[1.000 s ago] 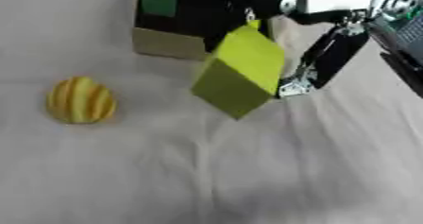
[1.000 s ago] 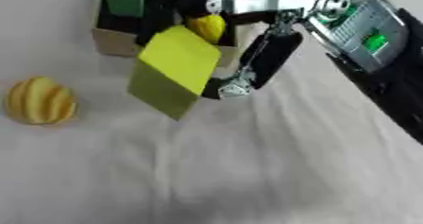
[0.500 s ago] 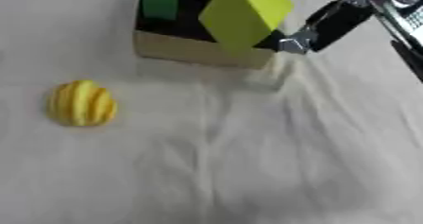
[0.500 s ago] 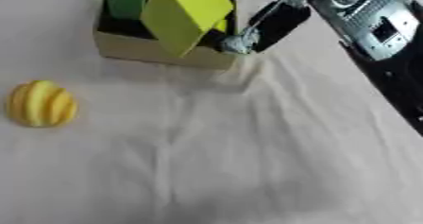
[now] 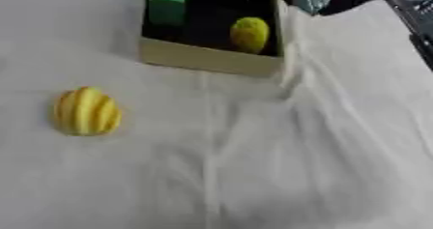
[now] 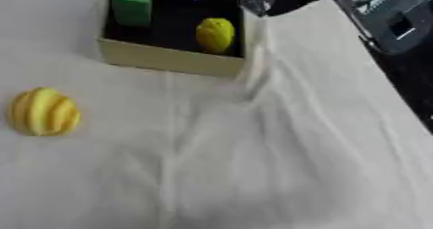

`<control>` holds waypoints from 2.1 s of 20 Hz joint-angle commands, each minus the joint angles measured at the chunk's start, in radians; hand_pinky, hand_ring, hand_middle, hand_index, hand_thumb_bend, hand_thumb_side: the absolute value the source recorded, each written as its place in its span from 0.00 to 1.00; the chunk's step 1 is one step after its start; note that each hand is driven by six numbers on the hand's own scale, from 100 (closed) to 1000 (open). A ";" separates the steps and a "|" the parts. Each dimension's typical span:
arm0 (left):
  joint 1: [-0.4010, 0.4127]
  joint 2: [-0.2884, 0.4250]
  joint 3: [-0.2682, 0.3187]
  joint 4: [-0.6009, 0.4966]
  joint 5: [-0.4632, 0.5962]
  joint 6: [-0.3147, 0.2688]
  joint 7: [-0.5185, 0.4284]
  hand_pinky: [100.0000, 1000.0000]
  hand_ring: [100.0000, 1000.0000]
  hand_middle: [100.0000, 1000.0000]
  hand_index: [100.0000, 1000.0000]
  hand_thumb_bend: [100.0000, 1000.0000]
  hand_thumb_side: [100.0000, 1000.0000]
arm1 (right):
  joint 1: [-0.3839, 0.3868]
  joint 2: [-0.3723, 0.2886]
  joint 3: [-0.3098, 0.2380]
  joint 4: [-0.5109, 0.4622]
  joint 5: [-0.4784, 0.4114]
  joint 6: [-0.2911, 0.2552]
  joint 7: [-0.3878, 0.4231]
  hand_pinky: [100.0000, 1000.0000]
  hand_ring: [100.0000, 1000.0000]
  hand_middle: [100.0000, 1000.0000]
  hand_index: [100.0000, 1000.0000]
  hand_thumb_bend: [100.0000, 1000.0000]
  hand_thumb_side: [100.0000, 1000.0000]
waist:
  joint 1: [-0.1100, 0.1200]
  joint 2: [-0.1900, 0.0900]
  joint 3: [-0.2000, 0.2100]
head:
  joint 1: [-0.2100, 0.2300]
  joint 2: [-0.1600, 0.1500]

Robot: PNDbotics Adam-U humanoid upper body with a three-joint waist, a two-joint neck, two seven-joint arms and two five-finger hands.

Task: Pick up objects on the table and place them in the box.

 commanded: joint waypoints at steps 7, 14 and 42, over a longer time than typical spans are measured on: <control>-0.022 0.026 -0.004 -0.016 0.004 0.000 -0.010 0.63 0.73 0.67 0.83 0.00 0.53 | -0.025 -0.004 -0.014 0.077 0.110 0.014 -0.101 0.78 0.74 0.40 0.59 0.00 0.00 | -0.002 -0.006 0.017 | -0.015 -0.057; -0.035 0.025 -0.010 -0.016 0.007 0.000 -0.017 0.63 0.73 0.67 0.83 0.00 0.54 | -0.022 0.020 -0.001 0.125 0.185 -0.035 -0.075 0.78 0.76 0.42 0.61 0.00 0.00 | -0.010 0.014 0.031 | -0.027 -0.073; -0.032 0.024 -0.022 -0.016 0.015 0.007 -0.032 0.63 0.74 0.67 0.83 0.00 0.57 | -0.023 0.045 -0.010 0.177 0.326 -0.135 0.061 0.92 0.95 0.82 0.96 0.36 0.00 | -0.015 0.038 0.038 | -0.046 -0.075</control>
